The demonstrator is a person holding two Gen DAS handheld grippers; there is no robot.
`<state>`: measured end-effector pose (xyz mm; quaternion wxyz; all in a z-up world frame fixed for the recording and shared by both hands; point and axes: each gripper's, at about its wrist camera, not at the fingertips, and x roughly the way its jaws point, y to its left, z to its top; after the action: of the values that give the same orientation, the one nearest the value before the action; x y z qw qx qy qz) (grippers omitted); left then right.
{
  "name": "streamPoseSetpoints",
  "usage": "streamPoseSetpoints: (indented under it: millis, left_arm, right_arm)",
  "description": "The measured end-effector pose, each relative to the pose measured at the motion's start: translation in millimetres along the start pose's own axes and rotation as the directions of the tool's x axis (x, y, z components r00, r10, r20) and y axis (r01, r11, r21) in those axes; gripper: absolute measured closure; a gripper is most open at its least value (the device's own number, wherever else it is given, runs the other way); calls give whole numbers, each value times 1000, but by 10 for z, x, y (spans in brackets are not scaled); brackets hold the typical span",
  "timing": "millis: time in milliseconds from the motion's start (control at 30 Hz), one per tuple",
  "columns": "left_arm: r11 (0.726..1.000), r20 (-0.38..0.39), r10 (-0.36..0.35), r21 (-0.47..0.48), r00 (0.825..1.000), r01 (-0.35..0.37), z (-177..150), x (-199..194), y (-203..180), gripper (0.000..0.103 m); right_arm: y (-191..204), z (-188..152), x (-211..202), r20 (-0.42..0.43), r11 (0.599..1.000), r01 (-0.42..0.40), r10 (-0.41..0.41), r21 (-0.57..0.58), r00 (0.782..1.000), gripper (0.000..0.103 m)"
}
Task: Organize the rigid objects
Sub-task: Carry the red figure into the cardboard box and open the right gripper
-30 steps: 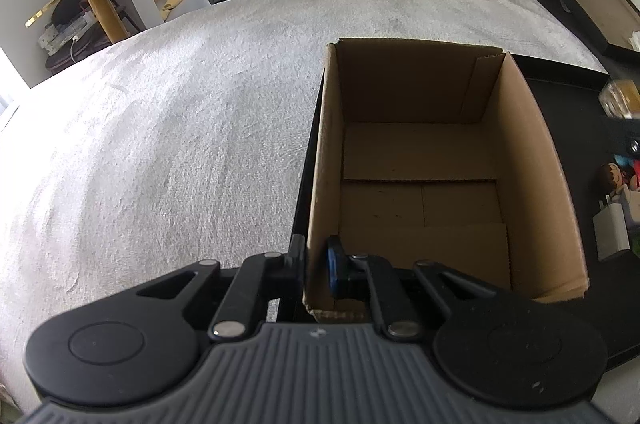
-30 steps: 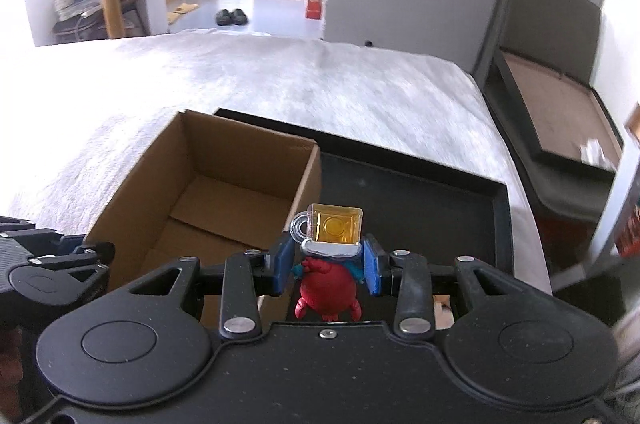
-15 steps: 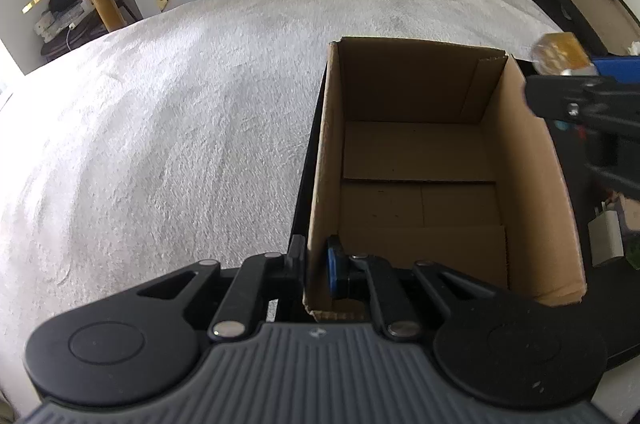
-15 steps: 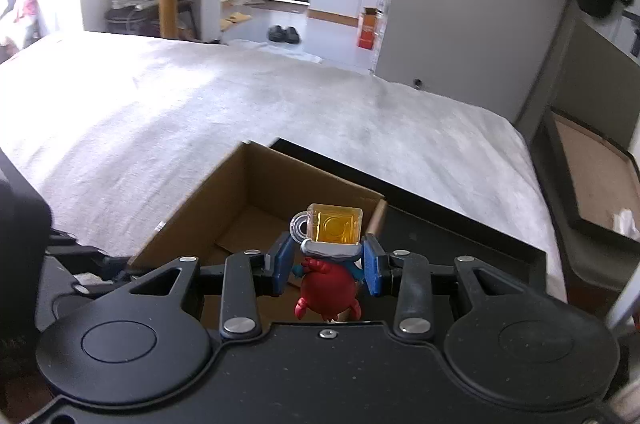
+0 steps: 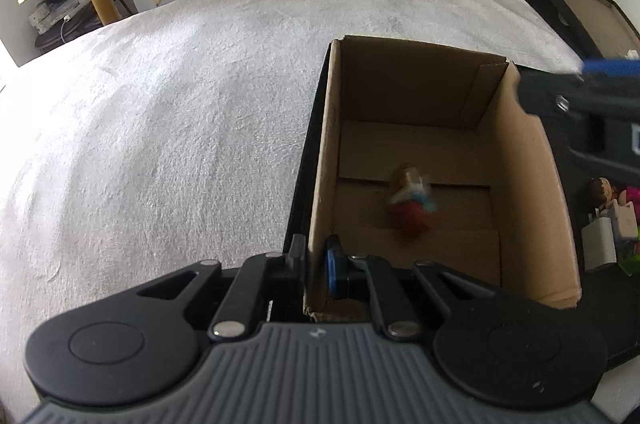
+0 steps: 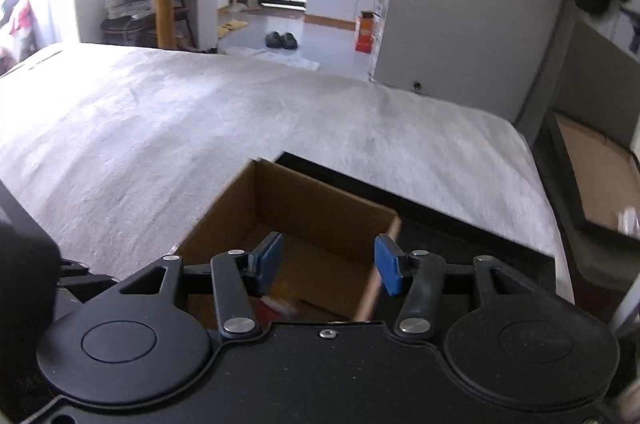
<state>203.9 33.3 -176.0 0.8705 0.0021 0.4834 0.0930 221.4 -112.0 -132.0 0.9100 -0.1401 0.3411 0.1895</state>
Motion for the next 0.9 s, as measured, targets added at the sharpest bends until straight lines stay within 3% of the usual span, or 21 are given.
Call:
streamPoseSetpoints:
  millis: [900]
  left_arm:
    - [998, 17, 53, 43, 998, -54, -20, -35, -131, 93]
  right_arm:
    - [-609, -706, -140, -136, 967, 152, -126, 205, 983, 38]
